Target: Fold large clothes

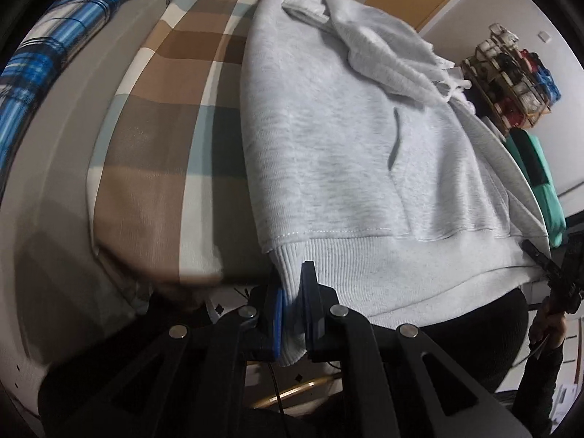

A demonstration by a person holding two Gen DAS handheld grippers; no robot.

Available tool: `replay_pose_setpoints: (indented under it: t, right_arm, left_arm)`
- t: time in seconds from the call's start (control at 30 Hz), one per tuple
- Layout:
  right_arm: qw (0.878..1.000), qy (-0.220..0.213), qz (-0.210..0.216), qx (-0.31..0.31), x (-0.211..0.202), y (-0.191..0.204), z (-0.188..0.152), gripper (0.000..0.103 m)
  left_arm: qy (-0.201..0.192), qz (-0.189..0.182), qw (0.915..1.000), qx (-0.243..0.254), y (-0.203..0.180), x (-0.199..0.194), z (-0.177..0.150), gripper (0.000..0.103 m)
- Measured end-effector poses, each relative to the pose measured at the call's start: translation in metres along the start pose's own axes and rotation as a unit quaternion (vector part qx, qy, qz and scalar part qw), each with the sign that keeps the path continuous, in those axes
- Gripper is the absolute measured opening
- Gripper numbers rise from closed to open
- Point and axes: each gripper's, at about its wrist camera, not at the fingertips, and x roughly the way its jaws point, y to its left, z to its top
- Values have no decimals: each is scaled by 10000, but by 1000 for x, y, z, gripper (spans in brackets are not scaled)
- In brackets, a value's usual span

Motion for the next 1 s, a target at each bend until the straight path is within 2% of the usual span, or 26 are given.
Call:
replay_pose_setpoints:
  t: [0.13,0.27,0.4,0.47,0.53,0.73,0.87,0.9,0.97,1.0]
  right_arm:
    - [9994,-205,269,98,-34,9,-12,6]
    - [9967,-264,687,348,-63,9,-23,6]
    - [9947,-374,843,447,-70,6,-15,6]
    - [9944,-471,845,430,-66,5,-4,6]
    - [9920,-592,961,560,-65,1,9,6]
    - [9820,-910,1418,857,-57,4,71,7]
    - [9835,-923,1274,896,-40,21,150,7]
    - [9831,-867,1270,990,-34,20,167,7]
    - [9827,-739,1192,1207,-16,17,208,7]
    - [9829,-700,1103,1299,-4,15,232,7]
  left_arm:
    - [-36,-307,9995,97,-7,-25,-24,4]
    - [-260,-534,9982,126,-8,-51,-35,4]
    - [-308,-811,9962,86,-12,-53,-11,4]
    - [-516,-828,9952,84,-17,-56,9,4]
    - [-657,-1014,9927,25,-23,-59,23,4]
    - [-871,-1365,9867,111,-36,-71,94,4]
    - [-812,-1690,9821,-177,-33,-75,158,4]
    - [-794,-1690,9821,-255,-32,-72,182,4]
    - [-711,-1461,9854,-511,-24,-59,232,4]
    - [-617,-1395,9866,-574,-21,-52,246,4]
